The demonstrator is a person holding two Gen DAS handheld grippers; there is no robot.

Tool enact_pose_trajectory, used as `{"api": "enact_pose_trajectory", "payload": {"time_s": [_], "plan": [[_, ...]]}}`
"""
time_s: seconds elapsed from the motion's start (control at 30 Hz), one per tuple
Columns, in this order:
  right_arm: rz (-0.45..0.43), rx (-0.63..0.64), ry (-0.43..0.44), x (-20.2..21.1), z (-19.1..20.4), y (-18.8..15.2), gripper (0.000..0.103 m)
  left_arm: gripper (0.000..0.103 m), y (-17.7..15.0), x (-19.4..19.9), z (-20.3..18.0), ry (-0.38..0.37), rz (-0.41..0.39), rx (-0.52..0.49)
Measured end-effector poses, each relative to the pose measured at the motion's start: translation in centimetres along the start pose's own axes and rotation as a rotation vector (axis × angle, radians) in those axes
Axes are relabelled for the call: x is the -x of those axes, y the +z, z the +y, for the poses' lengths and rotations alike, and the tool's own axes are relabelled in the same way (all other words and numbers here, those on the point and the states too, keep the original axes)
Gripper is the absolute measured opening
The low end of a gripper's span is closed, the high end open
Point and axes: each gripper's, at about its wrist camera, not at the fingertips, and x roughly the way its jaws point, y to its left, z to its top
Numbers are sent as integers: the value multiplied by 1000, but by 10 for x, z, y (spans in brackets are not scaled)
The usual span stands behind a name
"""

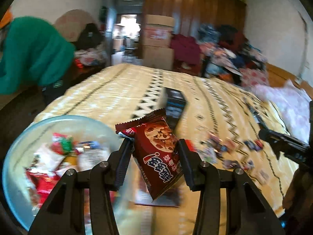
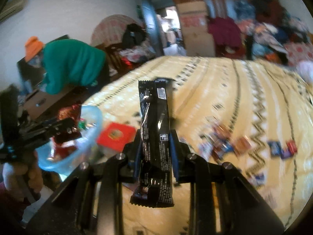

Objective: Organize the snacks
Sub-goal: 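Carry red cookie packet in left tool while right tool carries black bar to bowl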

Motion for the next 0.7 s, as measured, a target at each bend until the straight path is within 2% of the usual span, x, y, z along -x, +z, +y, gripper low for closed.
{"api": "enact_pose_trajectory", "payload": {"time_s": [0.27, 0.47, 0.7], "plan": [[25, 106, 173, -46, 95, 36, 26, 49, 1, 21, 84, 136, -31, 106], [106, 154, 300, -87, 161, 40, 26, 49, -9, 27, 125, 202, -27, 174], [171, 216, 361, -115, 213, 31, 26, 48, -20, 17, 151, 230, 4, 217]]}}
